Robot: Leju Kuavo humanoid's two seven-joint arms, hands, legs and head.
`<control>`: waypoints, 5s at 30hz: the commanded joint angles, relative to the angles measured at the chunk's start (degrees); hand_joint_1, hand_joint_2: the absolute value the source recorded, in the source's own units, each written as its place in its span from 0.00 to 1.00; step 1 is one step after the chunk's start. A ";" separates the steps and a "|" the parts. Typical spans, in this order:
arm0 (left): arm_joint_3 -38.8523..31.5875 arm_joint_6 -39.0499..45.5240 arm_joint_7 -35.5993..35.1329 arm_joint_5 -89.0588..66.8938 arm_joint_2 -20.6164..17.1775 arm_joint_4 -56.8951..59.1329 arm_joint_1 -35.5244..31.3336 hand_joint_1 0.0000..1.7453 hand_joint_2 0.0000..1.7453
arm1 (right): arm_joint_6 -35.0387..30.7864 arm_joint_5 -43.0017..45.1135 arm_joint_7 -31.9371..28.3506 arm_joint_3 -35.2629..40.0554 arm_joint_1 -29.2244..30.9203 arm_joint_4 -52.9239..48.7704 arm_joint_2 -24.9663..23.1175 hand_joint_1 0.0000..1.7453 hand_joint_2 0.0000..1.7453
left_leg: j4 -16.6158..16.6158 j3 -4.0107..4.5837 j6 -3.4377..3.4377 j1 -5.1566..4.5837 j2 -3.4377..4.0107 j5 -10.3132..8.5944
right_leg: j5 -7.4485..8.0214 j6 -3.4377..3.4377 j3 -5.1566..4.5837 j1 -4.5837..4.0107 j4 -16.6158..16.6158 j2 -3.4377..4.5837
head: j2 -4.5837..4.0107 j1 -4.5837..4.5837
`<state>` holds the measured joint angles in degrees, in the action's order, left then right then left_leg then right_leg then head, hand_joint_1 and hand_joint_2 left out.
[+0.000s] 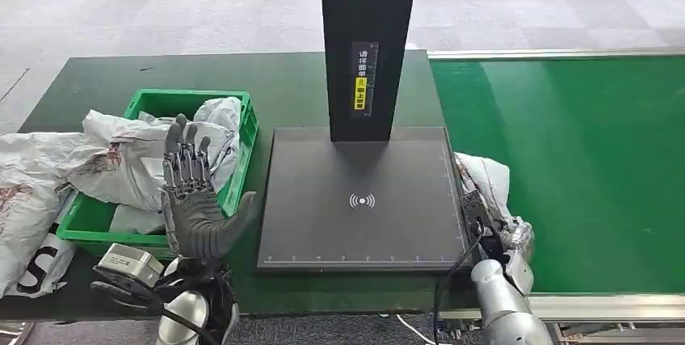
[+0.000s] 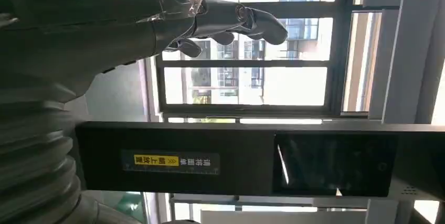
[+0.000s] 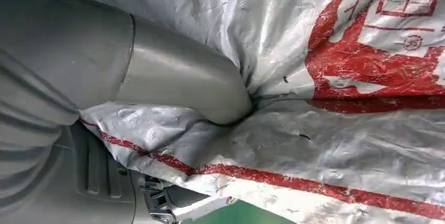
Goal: Moved the parcel from conveyor to table for the left to box.
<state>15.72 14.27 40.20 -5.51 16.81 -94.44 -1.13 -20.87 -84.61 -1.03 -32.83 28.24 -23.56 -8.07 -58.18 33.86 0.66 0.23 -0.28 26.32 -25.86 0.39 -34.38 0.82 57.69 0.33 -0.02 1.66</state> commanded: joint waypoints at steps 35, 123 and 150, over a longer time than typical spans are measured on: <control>-0.34 -2.21 -0.20 0.71 -1.26 4.14 -2.49 0.00 1.00 | -7.58 22.92 -23.11 39.75 -17.18 -48.19 -10.75 1.00 1.00 | 0.18 -0.17 0.05 0.05 -0.05 -0.03 | -0.05 -0.08 0.12 -0.05 -0.16 -0.11 | 0.00 0.02; -0.99 6.73 -0.20 -5.93 1.77 41.63 -18.53 0.00 1.00 | -19.13 37.55 -37.13 36.19 -21.27 -56.25 -11.93 0.00 0.00 | 0.14 -0.15 0.05 0.00 -0.15 -0.05 | -0.03 -0.05 0.12 -0.01 -0.12 -0.17 | 0.00 0.00; 1.66 12.65 -0.20 -10.44 2.77 63.37 -32.78 0.00 1.00 | -19.13 39.78 -38.97 38.88 -21.56 -71.22 -11.93 0.00 0.00 | 0.12 -0.12 0.02 0.02 -0.11 -0.08 | 0.01 -0.04 0.11 -0.03 -0.12 -0.15 | 0.00 -0.02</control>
<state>15.85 25.44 40.17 -14.25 19.96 -42.88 -27.66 -40.11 -44.76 -40.04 4.22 9.60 -92.76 -17.77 -58.18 33.90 0.67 0.21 -0.32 26.26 -25.83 0.39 -34.47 0.83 57.70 0.30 -0.02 1.64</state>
